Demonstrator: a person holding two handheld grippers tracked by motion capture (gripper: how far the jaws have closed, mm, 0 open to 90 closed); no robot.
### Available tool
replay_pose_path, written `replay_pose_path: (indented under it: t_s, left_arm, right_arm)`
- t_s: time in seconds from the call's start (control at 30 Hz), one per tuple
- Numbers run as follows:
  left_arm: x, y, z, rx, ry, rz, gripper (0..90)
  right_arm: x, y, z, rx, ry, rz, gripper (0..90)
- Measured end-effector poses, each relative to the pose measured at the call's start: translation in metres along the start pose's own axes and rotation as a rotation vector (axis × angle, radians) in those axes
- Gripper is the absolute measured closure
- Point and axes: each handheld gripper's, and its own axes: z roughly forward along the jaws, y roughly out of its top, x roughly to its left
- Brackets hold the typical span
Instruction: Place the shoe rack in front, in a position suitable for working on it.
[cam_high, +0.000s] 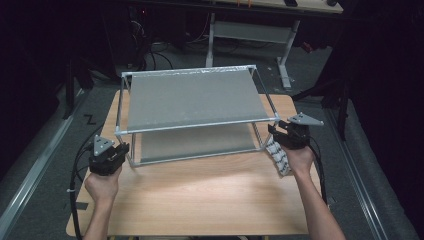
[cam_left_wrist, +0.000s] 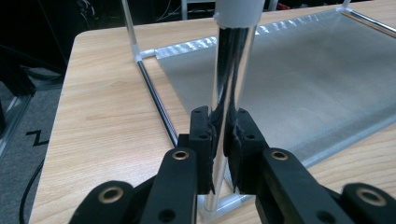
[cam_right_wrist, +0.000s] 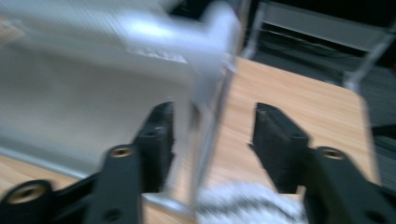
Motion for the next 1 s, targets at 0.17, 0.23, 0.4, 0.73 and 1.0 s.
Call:
replay_pose_path:
  t_s: [0.17,0.23,0.4,0.73,1.0]
  left_arm:
    - [-0.003,0.001,-0.001,-0.005,-0.017,0.013,80.9]
    - [-0.004,0.000,-0.001,-0.009,-0.020,0.013,80.9]
    - [-0.009,0.000,-0.002,-0.018,-0.034,0.018,80.9]
    - [-0.020,-0.001,-0.001,-0.032,-0.061,0.032,81.0]
    - [-0.030,-0.001,0.000,-0.036,-0.098,0.055,81.0]
  right_arm:
    - [-0.019,-0.035,-0.004,0.046,-0.042,0.045,40.5]
    - [-0.028,-0.055,-0.002,0.114,-0.067,0.059,40.2]
    - [-0.037,-0.081,0.012,0.245,-0.123,0.068,44.0]
    - [-0.042,-0.104,0.015,0.286,-0.095,0.089,75.4]
    - [-0.042,-0.109,-0.008,0.234,-0.103,0.089,81.9]
